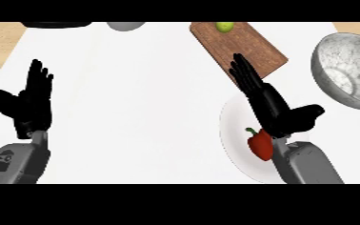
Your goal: Pick the bell pepper from the plate and place it in the bowl
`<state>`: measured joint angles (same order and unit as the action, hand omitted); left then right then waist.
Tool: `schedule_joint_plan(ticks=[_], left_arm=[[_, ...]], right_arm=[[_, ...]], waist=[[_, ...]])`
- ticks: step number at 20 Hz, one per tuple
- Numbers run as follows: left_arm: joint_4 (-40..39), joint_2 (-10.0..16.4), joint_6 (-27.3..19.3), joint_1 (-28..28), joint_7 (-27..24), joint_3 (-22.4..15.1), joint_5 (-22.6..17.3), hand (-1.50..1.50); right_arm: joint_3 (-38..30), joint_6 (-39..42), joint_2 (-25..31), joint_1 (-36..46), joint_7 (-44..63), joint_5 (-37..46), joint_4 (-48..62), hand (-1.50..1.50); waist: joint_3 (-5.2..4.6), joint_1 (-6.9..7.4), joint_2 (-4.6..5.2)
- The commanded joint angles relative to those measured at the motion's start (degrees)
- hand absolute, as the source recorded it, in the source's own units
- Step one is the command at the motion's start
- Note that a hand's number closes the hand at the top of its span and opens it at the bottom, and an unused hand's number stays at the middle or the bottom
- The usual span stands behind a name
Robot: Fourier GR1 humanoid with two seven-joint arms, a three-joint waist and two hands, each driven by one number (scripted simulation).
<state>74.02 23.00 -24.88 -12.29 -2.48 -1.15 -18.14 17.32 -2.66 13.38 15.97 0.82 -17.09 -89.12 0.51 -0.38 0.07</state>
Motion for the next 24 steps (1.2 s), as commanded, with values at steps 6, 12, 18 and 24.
schedule_joint_plan(ticks=[6,12,18,24], left_arm=[[7.6,-1.2,16.0,-1.1,-0.6,-15.6,2.9,0.0],[13.5,-2.9,19.8,-1.5,5.1,-19.9,2.7,0.0],[11.7,-4.5,20.5,-2.1,3.4,-20.1,3.4,0.0],[12.2,-4.7,20.1,0.0,2.3,-21.0,4.8,0.0]], right_arm=[[-7.0,-5.9,8.7,-7.8,-2.1,6.6,-8.9,1.5],[-4.0,-11.7,7.8,-16.6,-9.9,18.0,-1.8,-1.5],[-1.2,-7.7,20.2,-10.2,0.5,31.3,-2.7,-1.5],[4.3,5.5,30.3,-4.7,19.7,38.7,-6.5,-1.5]], waist=[[-0.58,-5.11,-1.09],[-0.47,-0.1,-0.16],[-0.62,0.13,-0.05],[-0.83,1.06,-0.21]])
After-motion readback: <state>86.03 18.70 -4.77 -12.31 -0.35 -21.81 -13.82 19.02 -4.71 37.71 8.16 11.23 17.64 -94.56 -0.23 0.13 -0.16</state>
